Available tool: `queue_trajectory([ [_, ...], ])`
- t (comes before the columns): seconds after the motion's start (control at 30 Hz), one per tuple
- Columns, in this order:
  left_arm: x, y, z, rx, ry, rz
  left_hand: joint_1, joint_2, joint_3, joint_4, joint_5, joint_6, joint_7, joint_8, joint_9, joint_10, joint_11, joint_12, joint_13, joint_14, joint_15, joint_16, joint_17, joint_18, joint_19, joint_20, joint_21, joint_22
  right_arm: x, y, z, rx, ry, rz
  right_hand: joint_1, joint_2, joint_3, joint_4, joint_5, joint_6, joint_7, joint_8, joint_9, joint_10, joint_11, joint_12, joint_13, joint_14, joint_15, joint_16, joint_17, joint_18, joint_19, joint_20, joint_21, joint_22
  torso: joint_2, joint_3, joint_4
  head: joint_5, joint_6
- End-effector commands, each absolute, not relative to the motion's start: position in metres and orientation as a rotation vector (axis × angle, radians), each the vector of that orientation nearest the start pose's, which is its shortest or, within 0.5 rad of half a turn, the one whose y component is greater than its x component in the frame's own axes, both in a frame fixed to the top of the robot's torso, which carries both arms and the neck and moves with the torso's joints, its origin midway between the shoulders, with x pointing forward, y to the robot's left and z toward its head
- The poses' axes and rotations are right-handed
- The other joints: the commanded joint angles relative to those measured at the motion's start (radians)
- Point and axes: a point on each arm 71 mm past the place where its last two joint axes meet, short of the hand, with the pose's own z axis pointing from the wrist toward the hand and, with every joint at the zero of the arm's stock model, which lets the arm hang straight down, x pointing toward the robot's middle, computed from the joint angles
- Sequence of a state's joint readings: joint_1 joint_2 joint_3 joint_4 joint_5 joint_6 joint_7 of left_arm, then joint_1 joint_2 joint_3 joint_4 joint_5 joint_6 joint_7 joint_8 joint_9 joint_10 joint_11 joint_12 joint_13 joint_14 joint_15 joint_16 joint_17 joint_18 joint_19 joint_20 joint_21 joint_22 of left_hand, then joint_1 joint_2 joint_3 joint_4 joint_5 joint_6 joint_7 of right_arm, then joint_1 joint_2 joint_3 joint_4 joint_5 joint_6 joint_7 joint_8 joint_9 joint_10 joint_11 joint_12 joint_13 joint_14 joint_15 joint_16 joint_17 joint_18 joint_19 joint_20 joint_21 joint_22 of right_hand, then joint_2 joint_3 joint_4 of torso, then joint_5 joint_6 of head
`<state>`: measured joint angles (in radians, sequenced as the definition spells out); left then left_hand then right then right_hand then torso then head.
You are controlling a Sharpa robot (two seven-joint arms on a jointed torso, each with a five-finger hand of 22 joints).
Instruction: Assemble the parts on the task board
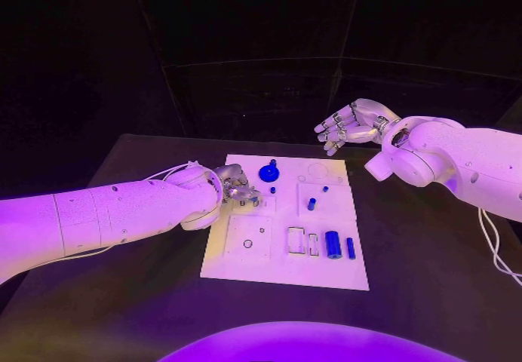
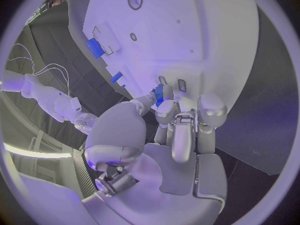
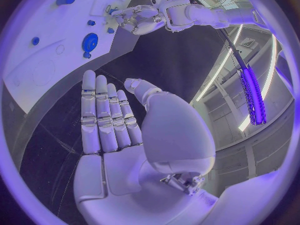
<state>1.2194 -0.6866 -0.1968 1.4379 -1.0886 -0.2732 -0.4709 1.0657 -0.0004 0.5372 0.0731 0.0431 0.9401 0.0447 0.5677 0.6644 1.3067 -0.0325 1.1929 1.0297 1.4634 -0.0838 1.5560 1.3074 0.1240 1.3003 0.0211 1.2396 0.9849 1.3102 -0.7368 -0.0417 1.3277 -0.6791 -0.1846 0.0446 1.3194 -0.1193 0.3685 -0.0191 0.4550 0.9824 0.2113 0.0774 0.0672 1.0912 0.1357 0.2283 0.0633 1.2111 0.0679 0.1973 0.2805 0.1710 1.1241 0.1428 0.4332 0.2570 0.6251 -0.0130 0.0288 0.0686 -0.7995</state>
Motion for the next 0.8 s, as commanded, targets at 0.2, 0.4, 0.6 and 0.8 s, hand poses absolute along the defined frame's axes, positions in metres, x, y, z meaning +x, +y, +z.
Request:
queue_trajectory([
  [0.2, 0.4822, 0.1704, -0.2553, -0.278, 2.052, -0.437, 0.005, -0.005, 0.157, -0.148, 0.005, 0.0, -0.005, 0.005, 0.003, 0.007, 0.0, 0.007, 0.003, 0.102, -0.007, 0.004, 0.241, -0.012, 0.011, 0.001, 0.005, 0.004, 0.5371, -0.2003, -0.1478, 0.425, 1.764, 1.073, -0.016, 0.001, -0.003, 0.004, -0.007, -0.008, -0.002, -0.003, 0.0, -0.006, 0.001, -0.006, -0.001, -0.011, 0.001, -0.004, -0.002, 0.0, -0.008, 0.004, -0.007, -0.002, 0.001, 0.0007, -0.0027, -0.002, -0.002],
  [0.4, 0.4821, 0.1666, -0.257, -0.271, 2.073, -0.424, 0.004, -0.007, 0.158, -0.147, 0.006, 0.0, -0.005, 0.005, 0.003, 0.008, 0.0, 0.009, 0.006, 0.103, -0.007, 0.005, 0.242, -0.012, 0.011, 0.001, 0.006, 0.005, 0.537, -0.1994, -0.1478, 0.416, 1.766, 1.07, -0.016, 0.001, -0.003, 0.004, -0.007, -0.008, -0.002, -0.003, 0.0, -0.006, 0.001, -0.006, -0.001, -0.011, 0.001, -0.004, -0.002, 0.0, -0.008, 0.004, -0.007, -0.002, 0.001, 0.0009, -0.0016, -0.004, -0.005],
  [0.6, 0.4817, 0.1664, -0.2601, -0.256, 2.118, -0.394, 0.003, -0.008, 0.159, -0.147, 0.006, 0.0, -0.005, 0.006, 0.004, 0.008, 0.0, 0.008, 0.005, 0.102, -0.007, 0.004, 0.239, -0.011, 0.01, 0.001, 0.005, 0.003, 0.5367, -0.1983, -0.1478, 0.413, 1.767, 1.071, -0.018, 0.001, -0.004, 0.005, -0.007, -0.009, -0.002, -0.003, 0.0, -0.007, 0.002, -0.006, -0.001, -0.012, 0.001, -0.004, -0.002, 0.0, -0.008, 0.004, -0.008, -0.002, 0.001, 0.0011, -0.0023, -0.005, -0.005],
  [0.8, 0.4814, 0.1667, -0.2626, -0.24, 2.156, -0.369, 0.003, -0.014, 0.164, -0.148, 0.005, -0.001, -0.006, 0.008, 0.007, 0.01, -0.001, 0.011, 0.008, 0.103, -0.007, 0.005, 0.242, -0.012, 0.013, 0.0, 0.008, 0.009, 0.5367, -0.1973, -0.1479, 0.411, 1.769, 1.072, -0.018, 0.001, -0.004, 0.006, -0.007, -0.009, -0.002, -0.003, 0.0, -0.007, 0.002, -0.006, -0.001, -0.012, 0.002, -0.004, -0.003, 0.0, -0.008, 0.005, -0.008, -0.002, 0.0, 0.0009, -0.0006, -0.006, -0.009],
])
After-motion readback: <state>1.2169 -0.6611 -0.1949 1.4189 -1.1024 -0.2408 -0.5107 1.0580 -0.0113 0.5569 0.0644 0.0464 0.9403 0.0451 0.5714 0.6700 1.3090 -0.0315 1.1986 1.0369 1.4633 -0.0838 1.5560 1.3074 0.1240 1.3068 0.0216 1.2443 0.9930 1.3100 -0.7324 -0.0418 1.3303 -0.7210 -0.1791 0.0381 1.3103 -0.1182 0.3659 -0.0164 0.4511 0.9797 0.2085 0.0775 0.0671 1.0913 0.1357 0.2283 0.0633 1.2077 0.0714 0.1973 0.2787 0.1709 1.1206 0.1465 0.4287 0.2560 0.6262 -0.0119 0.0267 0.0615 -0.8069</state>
